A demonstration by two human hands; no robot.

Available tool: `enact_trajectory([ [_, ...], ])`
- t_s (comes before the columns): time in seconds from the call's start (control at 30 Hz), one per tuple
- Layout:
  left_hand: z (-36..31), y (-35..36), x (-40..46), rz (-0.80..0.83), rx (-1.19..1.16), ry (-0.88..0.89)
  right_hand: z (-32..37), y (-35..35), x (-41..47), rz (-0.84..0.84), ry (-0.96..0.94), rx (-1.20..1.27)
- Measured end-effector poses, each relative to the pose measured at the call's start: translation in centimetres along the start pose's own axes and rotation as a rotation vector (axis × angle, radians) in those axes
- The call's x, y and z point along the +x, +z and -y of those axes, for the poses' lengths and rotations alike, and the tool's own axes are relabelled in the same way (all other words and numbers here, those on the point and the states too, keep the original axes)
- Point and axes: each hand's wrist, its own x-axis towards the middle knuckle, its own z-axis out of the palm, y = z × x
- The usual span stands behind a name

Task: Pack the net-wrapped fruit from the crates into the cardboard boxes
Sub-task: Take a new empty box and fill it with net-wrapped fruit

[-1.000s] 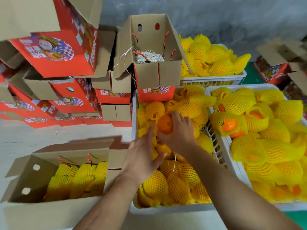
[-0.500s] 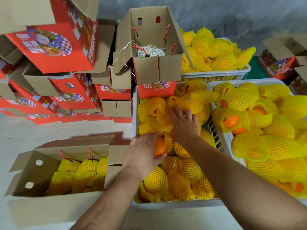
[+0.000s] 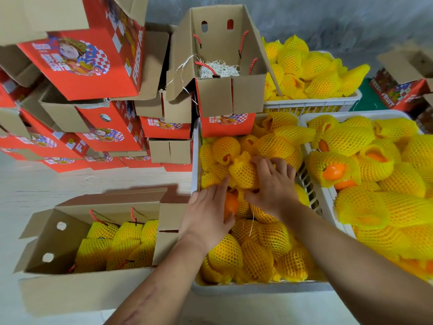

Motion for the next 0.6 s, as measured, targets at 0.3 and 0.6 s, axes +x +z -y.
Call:
enact_trajectory([
  [0.3,0.9,-0.3,0.1,-0.074,-0.278,-0.023,5.5,-1.0,-5.0,0.163,0.620,1.607],
  [0.6,0.7,-1.3,-0.3,-0.123,-0.471,0.004,4.4,-1.1,-6.4,0.183,0.556,1.596],
])
